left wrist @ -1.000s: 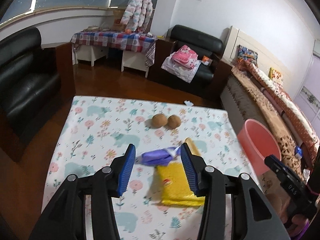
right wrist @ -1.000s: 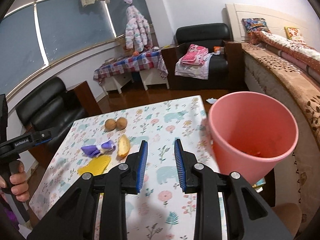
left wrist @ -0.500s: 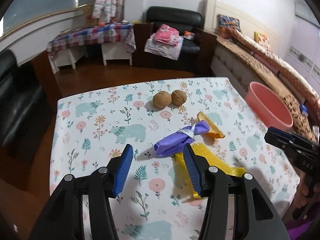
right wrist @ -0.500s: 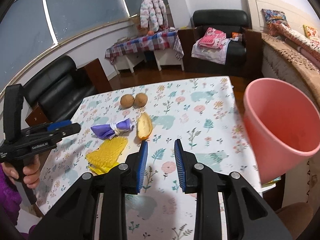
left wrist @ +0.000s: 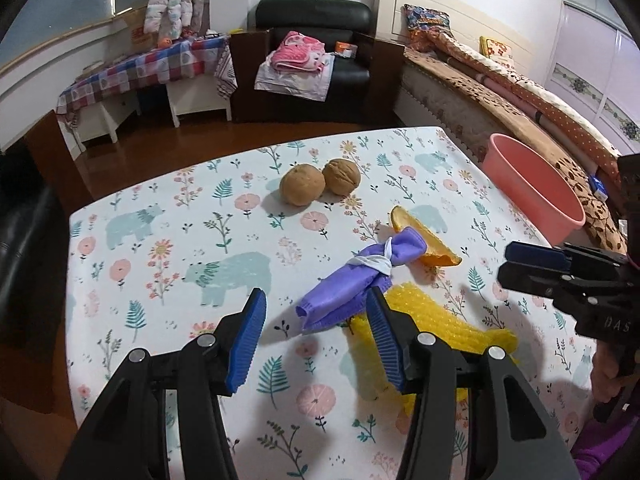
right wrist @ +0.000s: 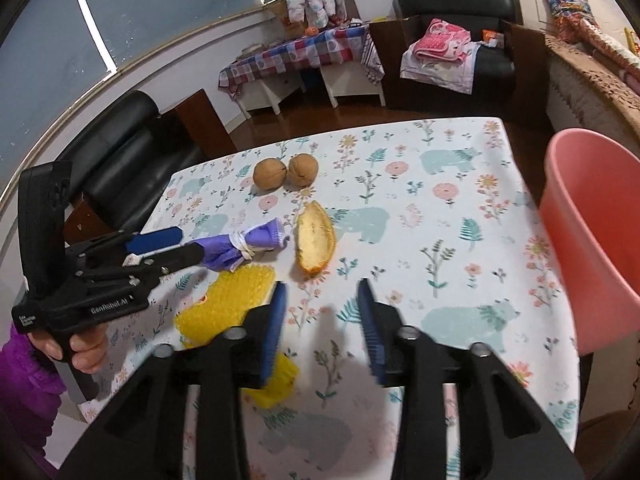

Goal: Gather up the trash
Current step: 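Grasp the purple glove bag with the left tool while the right tool grasps the other orange peel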

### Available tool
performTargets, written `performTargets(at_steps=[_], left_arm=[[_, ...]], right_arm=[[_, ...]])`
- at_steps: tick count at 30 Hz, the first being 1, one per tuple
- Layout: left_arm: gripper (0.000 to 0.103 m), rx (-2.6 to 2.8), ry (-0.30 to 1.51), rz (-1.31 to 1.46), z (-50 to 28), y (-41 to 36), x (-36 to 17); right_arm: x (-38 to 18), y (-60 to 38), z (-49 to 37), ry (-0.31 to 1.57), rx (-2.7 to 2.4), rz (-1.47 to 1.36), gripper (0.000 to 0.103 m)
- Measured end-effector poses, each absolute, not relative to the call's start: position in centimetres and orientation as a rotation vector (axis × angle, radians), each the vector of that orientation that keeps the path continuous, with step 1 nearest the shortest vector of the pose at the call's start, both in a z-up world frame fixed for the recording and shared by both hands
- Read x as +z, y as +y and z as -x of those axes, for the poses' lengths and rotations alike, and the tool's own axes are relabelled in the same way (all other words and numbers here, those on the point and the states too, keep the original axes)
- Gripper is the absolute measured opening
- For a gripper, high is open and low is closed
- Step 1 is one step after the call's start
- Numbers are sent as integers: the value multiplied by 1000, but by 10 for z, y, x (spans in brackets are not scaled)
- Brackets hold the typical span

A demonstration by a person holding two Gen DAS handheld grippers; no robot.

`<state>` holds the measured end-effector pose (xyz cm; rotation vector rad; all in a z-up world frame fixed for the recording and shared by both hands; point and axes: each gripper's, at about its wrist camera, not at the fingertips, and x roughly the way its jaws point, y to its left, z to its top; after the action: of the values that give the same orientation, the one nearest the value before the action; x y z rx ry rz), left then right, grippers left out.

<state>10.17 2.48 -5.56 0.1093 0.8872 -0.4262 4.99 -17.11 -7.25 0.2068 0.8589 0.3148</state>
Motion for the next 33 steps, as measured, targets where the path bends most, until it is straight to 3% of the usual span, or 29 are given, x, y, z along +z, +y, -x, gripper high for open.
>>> performTargets(at_steps=[5, 7, 9, 14, 30, 32, 33], left_arm=[[46, -455, 891, -124, -107, 18, -63], [34, -462, 897, -118, -109, 18, -65], [32, -465, 897, -107, -109, 20, -68], [11, -470, 887, -88, -106, 25, -68], [9, -378, 861, 98, -80, 63, -53], [9, -372, 858, 101, -77, 63, -52], [9, -371, 858, 101, -75, 63, -51]], right_arm=[[-77, -163, -62, 874, 319, -198, 42], [-78, -161, -67, 877, 318, -196, 42], [-79, -160, -71, 878, 316, -193, 42], [-85, -154, -79, 885, 316, -176, 42], [-97, -143, -96, 882, 299, -101, 42], [-97, -142, -95, 878, 283, -88, 35], [-97, -141, -94, 881, 281, -85, 25]])
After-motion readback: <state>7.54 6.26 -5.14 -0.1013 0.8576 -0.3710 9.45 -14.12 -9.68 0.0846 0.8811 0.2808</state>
